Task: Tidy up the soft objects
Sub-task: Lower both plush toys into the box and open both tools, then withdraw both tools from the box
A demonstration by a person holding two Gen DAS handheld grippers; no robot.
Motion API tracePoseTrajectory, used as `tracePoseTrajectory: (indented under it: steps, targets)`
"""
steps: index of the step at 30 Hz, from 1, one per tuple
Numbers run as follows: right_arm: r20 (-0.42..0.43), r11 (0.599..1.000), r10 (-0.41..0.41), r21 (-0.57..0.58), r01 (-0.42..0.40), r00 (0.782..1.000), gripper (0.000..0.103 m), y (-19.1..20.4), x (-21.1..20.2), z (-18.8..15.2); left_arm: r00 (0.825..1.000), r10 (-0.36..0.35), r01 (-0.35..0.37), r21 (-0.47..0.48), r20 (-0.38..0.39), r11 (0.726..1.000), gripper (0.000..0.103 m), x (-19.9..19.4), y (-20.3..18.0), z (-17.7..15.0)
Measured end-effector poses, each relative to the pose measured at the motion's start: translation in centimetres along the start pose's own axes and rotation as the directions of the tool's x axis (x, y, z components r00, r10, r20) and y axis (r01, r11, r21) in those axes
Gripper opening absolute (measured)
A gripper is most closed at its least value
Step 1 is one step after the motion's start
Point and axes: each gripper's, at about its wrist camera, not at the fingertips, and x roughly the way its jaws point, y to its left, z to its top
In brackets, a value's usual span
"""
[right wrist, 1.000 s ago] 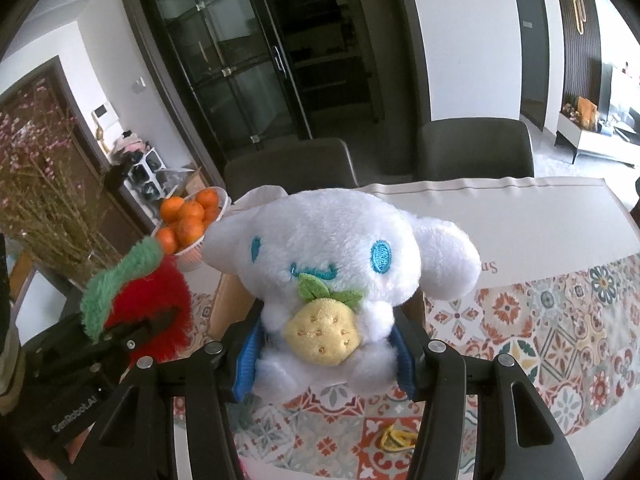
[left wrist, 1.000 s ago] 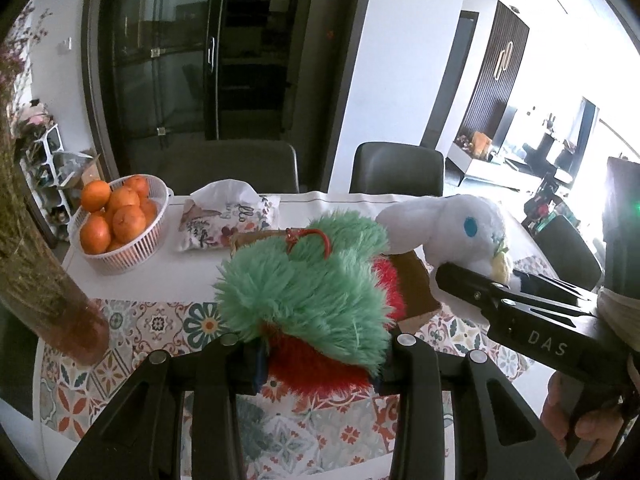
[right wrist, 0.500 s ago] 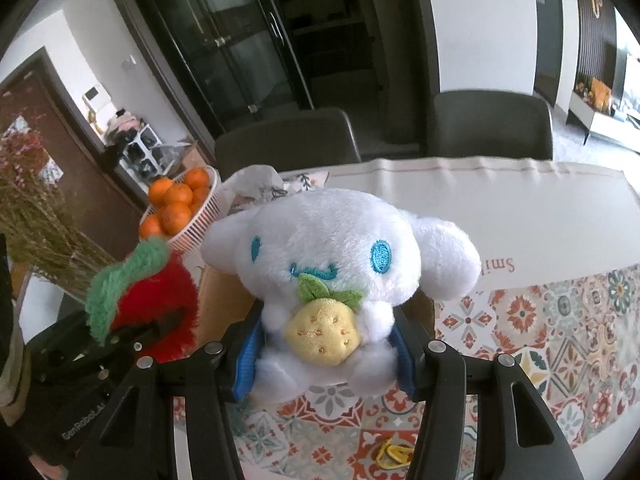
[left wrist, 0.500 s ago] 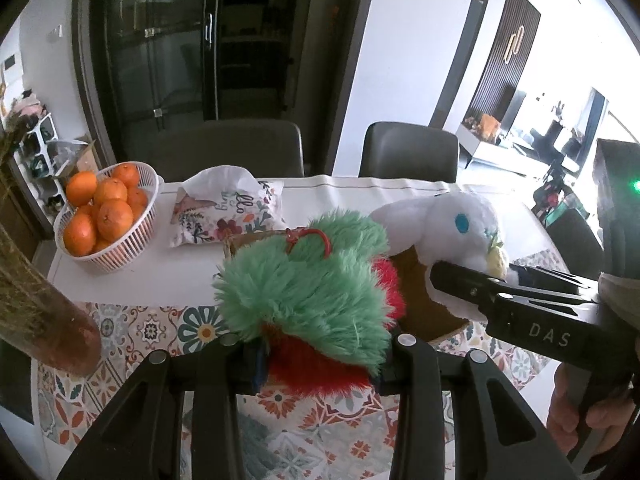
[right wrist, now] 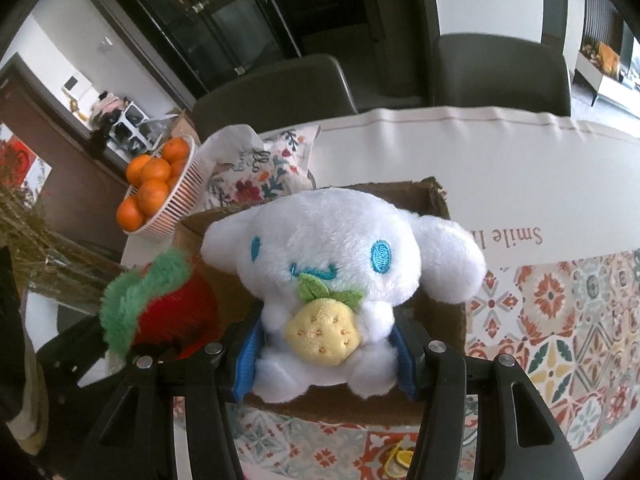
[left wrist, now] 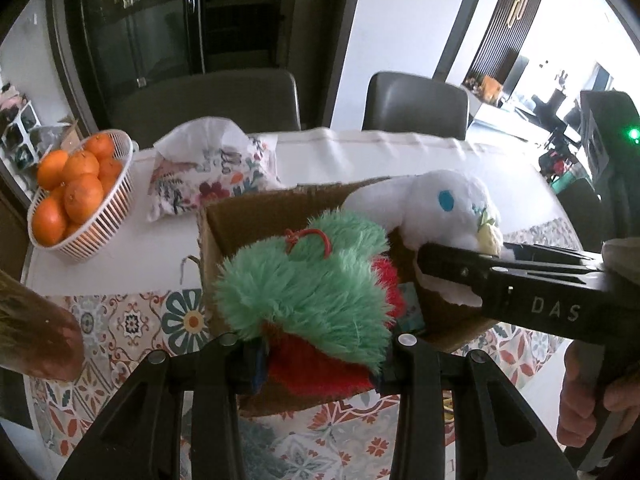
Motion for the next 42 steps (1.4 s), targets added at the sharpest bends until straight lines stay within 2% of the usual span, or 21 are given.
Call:
tracePoseTrajectory:
  steps: [6,8,12,24,30,42]
  targets:
    - [-0.042,1.0,-0.004,0.002,0.004,0.999,0.057,-0.3,1.9,0.4,0.999,0.026,-0.026,0.031,-0.026,0.999,0.04,1.5,-0.3,-0.2]
    - [-0.053,1.0,-0.003,0.005,0.003,0.999,0.058,-0.3,2.3,0.5,0.999,0.031,-0.03,0.038,-0.034,0.999,0.045,1.9,-0.5,-0.3]
    - [-0.064,1.0,0.002,0.026,0.0,0.998,0.068,-0.6,2.6,0.6,0.997,0.066,-0.064,0.052,-0.031,0.997,0.058,2.0,-0.6,-0.3]
    - [0.007,0.997,-0.077,-0.017,0.077,0.997,0.068,0.1,0.3,-0.2,0.993,0.115,-0.115,0.034,-0.005,0.993,0.06,-0.5,-0.4,-1.2]
    - [0.063,0.994,-0.108,-0.006,0.109,0.992,0.068,0.4,-2.0,-1.6,0.992,0.126,-0.126,-0.014,-0.001,0.992,0.061,-2.8,0.0,-2.3]
    - [0.149,0.993,-0.112,-0.007,0.114,0.983,0.068,2.3,-6.4,-4.9,0.992,0.124,-0.122,-0.062,0.032,0.991,0.062,-7.3,0.0,-5.1]
